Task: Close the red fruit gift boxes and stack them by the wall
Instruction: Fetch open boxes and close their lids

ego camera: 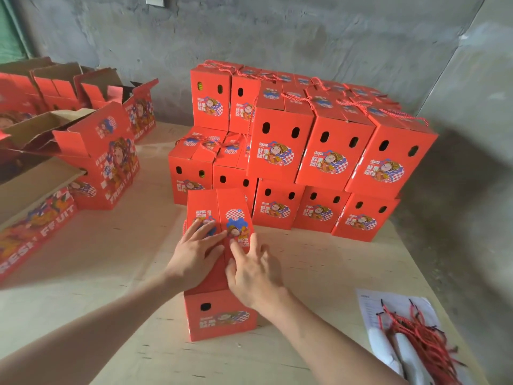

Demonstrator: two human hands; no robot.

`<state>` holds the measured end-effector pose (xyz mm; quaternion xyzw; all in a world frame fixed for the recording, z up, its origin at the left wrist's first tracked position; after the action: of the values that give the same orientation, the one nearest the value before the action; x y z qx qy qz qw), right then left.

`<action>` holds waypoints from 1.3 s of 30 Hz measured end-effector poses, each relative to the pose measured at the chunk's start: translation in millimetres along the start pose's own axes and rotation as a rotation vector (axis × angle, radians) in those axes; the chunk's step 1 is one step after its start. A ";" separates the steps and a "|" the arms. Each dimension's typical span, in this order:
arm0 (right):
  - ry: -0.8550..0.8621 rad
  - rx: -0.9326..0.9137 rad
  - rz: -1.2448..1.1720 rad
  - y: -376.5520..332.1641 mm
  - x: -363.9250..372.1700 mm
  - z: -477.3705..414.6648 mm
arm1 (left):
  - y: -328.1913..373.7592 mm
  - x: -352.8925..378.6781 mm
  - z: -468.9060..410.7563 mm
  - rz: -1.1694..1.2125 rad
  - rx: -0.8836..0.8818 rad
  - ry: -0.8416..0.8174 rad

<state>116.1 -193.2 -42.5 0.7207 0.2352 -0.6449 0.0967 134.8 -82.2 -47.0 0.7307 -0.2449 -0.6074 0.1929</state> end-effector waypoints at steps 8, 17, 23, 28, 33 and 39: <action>0.091 0.837 -1.064 106.4 51.1 28.3 | -98.1 4.9 67.1 0.685 -1.084 0.304; 0.092 0.760 -1.404 81.4 42.1 -18.1 | -70.1 26.8 54.1 1.190 -1.081 0.157; 0.237 0.177 -1.246 27.5 -67.6 -62.5 | 21.2 -94.7 -8.7 0.444 -0.217 0.444; 0.005 0.105 -1.408 -15.2 -88.7 -75.0 | 70.4 -128.0 -20.6 0.158 0.081 0.464; -0.249 0.168 -1.324 -36.4 -78.6 -67.9 | 72.0 -121.4 9.3 0.025 0.236 0.536; -0.109 0.216 -1.163 -42.1 -87.7 -70.3 | 12.7 -45.1 34.2 0.690 -0.179 0.260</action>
<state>153.7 -144.2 60.4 0.4451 0.5194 -0.6483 -0.3345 93.2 -65.2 -10.3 0.6564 -0.3960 -0.4280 0.4787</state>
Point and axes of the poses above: each hand's wrist, its own z-axis away from the middle knuckle, its own x-axis out of the palm, y = z × x, the point moved 10 cm from there along -z, towards the middle knuckle, and after that the axes turned 5 degrees about -x, right-handed, at the moved point
